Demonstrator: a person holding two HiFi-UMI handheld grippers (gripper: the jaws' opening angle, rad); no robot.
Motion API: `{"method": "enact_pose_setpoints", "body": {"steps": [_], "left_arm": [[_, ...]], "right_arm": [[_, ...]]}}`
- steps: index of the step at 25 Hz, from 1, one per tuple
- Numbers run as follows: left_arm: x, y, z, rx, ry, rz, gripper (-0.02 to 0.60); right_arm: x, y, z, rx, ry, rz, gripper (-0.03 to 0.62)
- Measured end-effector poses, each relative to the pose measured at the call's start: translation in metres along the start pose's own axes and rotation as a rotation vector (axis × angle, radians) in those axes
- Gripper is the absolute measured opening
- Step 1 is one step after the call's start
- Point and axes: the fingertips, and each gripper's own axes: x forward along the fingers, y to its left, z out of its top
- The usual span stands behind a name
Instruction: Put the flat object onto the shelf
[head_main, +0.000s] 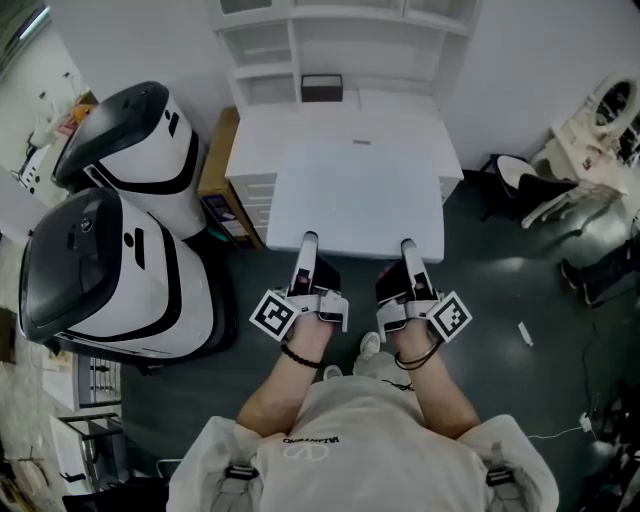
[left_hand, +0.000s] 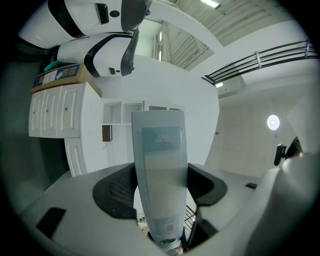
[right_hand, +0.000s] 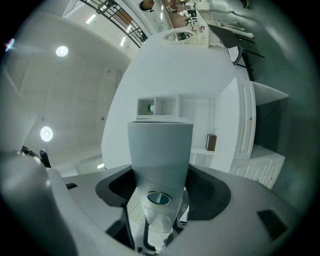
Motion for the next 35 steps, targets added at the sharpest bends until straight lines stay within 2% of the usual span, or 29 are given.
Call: {"method": "enact_pose_setpoints", "body": {"steps": [11, 30, 35], "left_arm": [[0.051, 0.022, 0.005, 0.019, -0.013, 0.0, 0.291], [0.196, 0.068, -0.021, 0.073, -0.07, -0.004, 0.292], [0.217, 0.077, -0.02, 0.079, -0.082, 0.013, 0.293]], "right_arm": [[0.049, -0.026, 0.024, 0.017, 0.014, 0.009, 0.302], [0.171, -0.078, 0.128, 0.045, 0.085, 0.045, 0.302], [0.19, -0.09, 0.138, 0.062, 0.093, 0.039, 0.302]]}}
